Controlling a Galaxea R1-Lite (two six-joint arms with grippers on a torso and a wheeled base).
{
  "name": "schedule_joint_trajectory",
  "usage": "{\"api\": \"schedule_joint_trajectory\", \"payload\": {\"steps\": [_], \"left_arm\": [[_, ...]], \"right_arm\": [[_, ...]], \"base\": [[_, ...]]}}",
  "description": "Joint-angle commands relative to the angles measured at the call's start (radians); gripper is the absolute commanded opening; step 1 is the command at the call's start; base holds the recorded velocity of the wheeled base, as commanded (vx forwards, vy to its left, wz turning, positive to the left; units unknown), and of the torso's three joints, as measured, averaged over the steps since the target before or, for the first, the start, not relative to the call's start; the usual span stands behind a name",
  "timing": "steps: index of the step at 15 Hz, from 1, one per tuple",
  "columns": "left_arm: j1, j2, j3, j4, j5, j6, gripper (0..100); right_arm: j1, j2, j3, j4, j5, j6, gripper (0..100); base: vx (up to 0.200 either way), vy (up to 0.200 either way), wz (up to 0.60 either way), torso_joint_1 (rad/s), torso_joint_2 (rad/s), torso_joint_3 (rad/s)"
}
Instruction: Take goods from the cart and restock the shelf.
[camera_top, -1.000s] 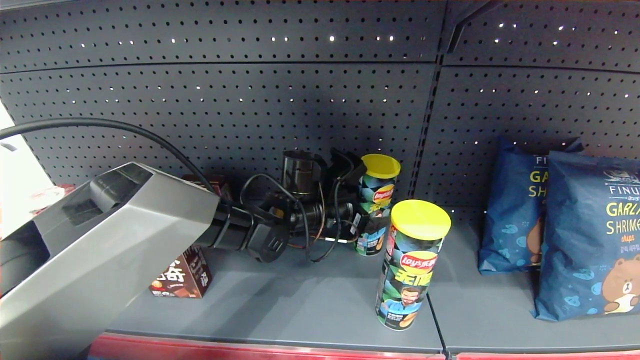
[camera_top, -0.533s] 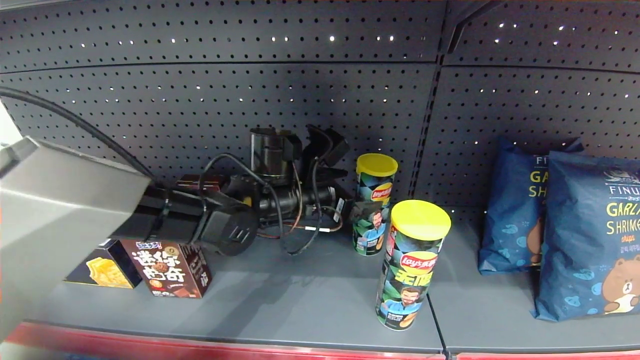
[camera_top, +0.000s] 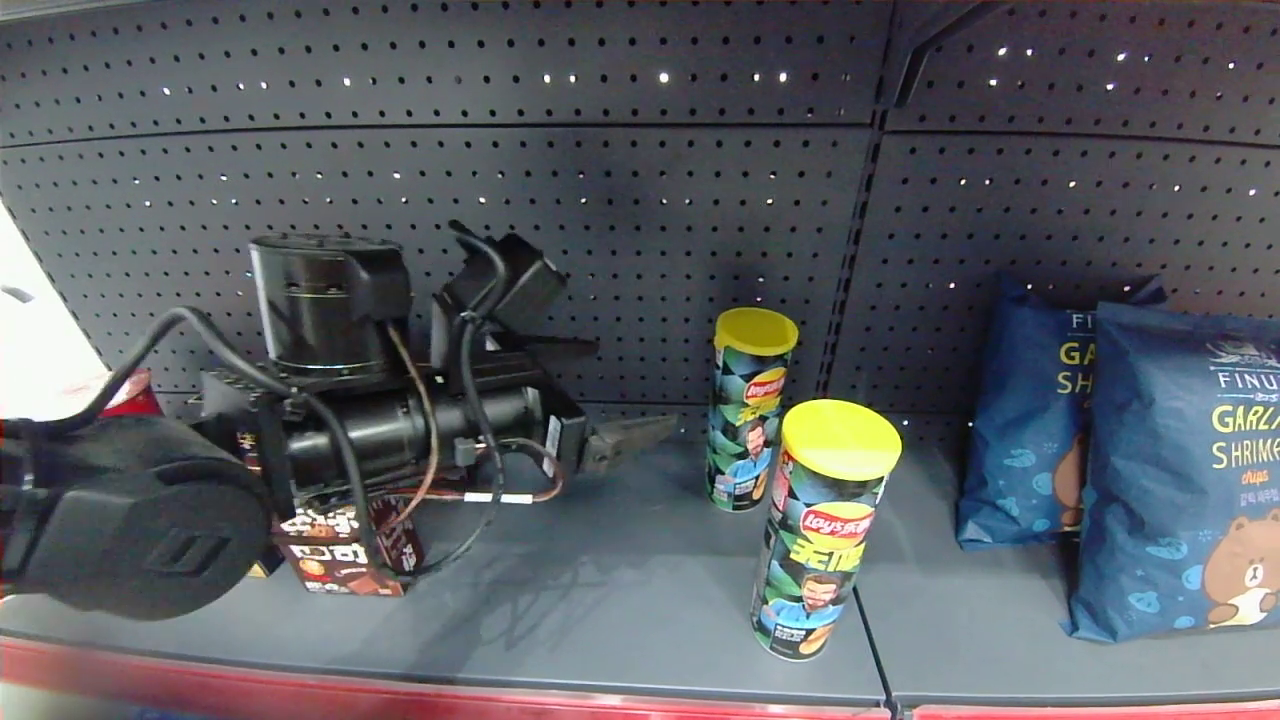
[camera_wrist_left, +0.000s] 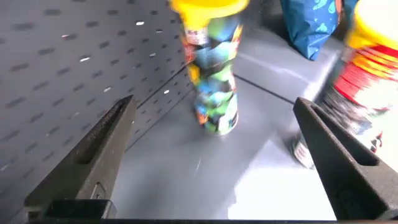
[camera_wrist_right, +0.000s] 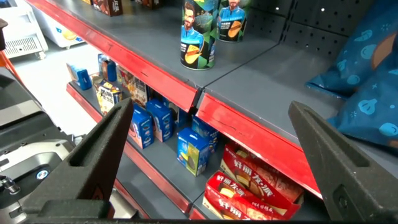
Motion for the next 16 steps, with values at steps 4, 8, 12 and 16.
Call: {"api": "schedule_joint_trajectory", "payload": {"steps": [4,8,12,16], "left_arm": [[0.103,-0.243,0.147,0.001,0.016,-0.009,100],[0.166,-0.307,0.171,0.0,0.013,-0.055,100],[0.194,-0.318,0.127,0.0,0.016,-0.055,100],[0.227,-0.324,0.121,-0.002,0.014,-0.055,100]], "right_arm": [[0.001,0.001,0.003,-0.01,0.002,0.0,100],[-0.009,0.001,-0.009,0.023,0.0,0.002,100],[-0.355,0.099,-0.012,0.033,0.005,-0.001,100],[-0.621,0.069,-0.009,0.026,-0.003,0.049,100]], "base": [[0.0,0.0,0.0,0.0,0.0,0.0],[0.0,0.0,0.0,0.0,0.0,0.0],[0.0,0.0,0.0,0.0,0.0,0.0],[0.0,0.0,0.0,0.0,0.0,0.0]]}}
